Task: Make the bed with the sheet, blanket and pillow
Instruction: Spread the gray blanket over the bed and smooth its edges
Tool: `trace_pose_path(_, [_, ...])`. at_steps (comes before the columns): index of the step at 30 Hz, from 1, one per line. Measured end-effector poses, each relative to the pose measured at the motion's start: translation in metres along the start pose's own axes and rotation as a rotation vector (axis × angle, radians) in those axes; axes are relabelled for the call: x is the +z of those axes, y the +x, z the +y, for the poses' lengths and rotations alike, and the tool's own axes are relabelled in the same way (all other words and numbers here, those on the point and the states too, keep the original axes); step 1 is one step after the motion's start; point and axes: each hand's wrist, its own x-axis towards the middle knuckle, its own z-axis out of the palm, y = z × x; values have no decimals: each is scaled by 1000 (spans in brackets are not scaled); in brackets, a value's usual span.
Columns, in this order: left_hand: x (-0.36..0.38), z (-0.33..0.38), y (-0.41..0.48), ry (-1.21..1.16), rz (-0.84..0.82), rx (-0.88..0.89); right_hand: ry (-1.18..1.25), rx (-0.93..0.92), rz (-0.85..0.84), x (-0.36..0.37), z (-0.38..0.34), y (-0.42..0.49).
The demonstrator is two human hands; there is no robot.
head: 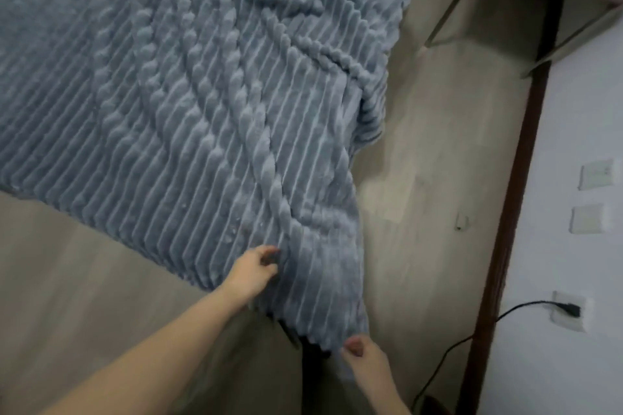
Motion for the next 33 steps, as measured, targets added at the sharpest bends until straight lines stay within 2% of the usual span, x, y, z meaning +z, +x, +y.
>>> trace_pose_path(3, [20,-3,2,146,15,37,-49,-98,56,-30,-23,31])
trace_pose_path(6, [26,-8,15,167,28,21,-62,-221,76,-53,-71,63])
trace_pose_path(13, [8,13,49,-82,258,58,-118,-436,1,-80,-218,122])
trace_pose_path(16, [-7,37,70,-266,359,37,-9,-438,-106,-86,-268,144])
trace_pose_path(19, [-20,66,90,-371,345,-7,122,-400,-194,-94,-306,165])
trace_pose_path(21, [-25,82,103,-436,344,-82,175,-306,-193,-99,-327,180])
trace_pose_path(24, [-33,94,122,-395,364,-253,158,-195,-103,-99,-349,203])
trace_pose_path(27, [-41,100,127,-270,337,-310,-91,-272,-16,-101,-358,209])
trace_pose_path(31, [-46,104,118,-381,390,-371,-65,-408,-28,-128,-350,195])
trace_pose_path(33, [-43,106,111,-424,451,-393,-58,-482,102,-149,-334,192])
